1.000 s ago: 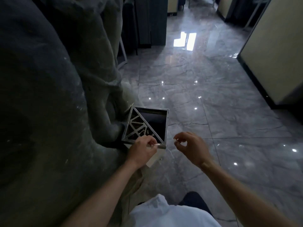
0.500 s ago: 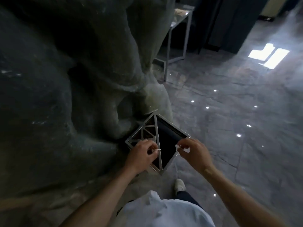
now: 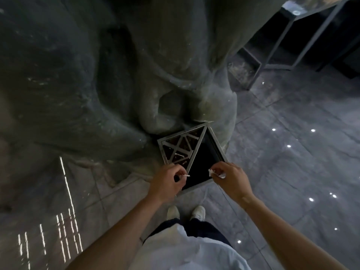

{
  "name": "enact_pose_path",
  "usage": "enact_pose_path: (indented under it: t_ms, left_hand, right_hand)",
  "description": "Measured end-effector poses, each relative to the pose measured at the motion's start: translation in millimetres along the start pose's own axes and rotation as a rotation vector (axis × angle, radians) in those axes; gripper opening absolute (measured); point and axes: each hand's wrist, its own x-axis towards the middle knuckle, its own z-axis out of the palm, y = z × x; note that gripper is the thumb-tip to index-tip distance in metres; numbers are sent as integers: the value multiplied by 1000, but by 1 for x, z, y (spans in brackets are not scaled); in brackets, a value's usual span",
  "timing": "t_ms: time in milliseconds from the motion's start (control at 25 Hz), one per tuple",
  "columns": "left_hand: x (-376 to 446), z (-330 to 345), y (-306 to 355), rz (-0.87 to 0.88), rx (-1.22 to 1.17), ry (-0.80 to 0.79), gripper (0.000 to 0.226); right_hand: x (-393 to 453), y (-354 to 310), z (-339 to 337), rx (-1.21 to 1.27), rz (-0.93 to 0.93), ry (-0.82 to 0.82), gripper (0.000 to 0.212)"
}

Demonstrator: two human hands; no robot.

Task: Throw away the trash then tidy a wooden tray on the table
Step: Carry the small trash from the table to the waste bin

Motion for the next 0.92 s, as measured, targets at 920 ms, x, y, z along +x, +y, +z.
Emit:
enact_pose_path:
  t_ms: [920]
  left_hand:
    - [75, 109, -42, -249, 197, 77, 25]
  right_hand:
    - [70, 60, 92, -218, 91, -204, 38]
